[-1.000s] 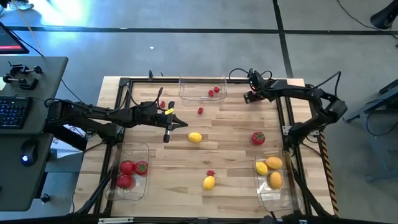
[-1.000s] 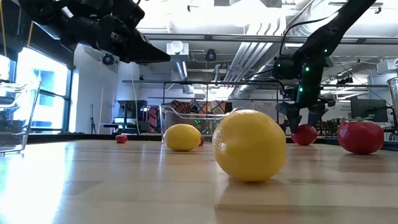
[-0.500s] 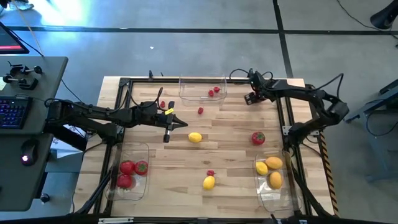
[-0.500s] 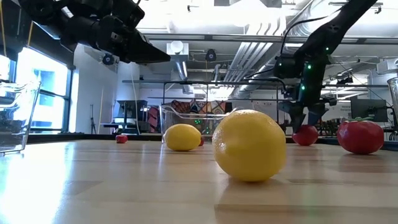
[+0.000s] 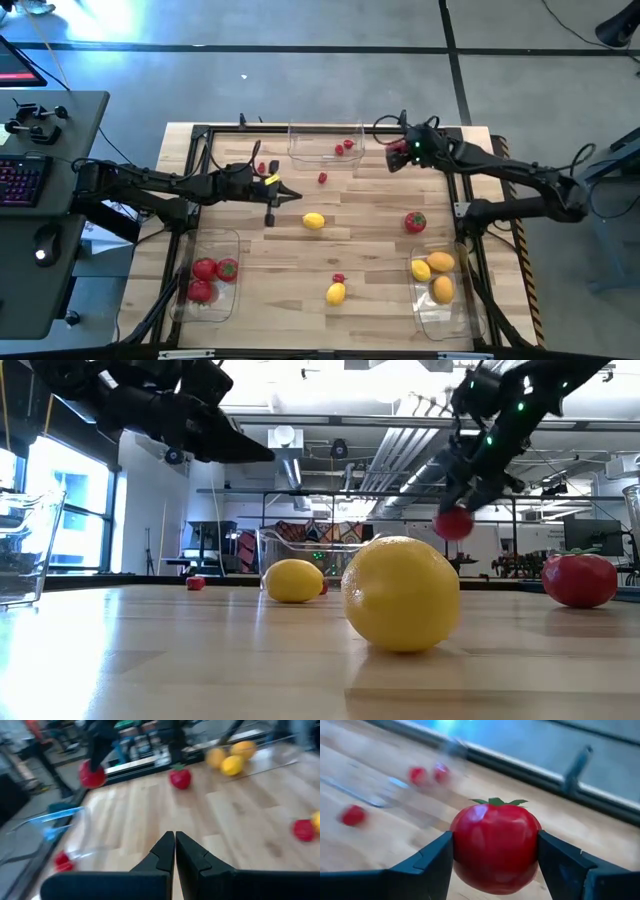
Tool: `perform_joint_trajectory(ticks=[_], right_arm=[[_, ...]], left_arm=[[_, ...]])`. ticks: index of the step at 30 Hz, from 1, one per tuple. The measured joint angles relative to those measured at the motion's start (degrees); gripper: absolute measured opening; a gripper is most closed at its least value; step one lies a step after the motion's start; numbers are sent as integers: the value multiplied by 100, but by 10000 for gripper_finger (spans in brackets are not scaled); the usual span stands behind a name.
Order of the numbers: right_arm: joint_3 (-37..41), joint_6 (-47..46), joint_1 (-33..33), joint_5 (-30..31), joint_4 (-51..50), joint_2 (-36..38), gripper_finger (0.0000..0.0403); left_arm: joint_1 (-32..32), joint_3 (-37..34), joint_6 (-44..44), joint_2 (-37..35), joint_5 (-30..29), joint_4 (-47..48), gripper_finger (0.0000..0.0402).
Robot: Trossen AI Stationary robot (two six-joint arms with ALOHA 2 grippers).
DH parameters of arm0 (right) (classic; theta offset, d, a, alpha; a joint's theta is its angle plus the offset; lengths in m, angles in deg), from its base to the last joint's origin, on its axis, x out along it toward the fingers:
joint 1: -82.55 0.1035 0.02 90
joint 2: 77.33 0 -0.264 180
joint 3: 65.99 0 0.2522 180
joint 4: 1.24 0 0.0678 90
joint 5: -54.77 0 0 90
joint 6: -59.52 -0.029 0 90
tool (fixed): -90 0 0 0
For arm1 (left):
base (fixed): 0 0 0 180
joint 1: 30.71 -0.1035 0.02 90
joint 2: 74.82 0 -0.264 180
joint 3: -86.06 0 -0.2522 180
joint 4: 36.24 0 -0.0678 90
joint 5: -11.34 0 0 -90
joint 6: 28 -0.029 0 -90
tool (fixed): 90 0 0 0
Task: Sort produce into baskets
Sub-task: Put the red tomato in the bottom left transparent bin
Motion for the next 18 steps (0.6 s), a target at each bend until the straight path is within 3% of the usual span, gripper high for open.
perform_joint_trajectory(ticks=[3, 9, 13, 18], right_arm=[[-2, -117, 493, 313, 281, 24, 240], [596, -251, 1194, 615, 1652, 6, 240], [1333, -429, 1577, 619, 2984, 7, 240], [2181, -434, 2022, 589, 5221, 8, 240]], left_arm=[[7, 0, -117, 0, -444, 14, 3], [243, 2, -686, 0, -562, 166, 4], [499, 2, -1082, 0, -721, 194, 18], [796, 2, -1304, 0, -1442, -81, 55]])
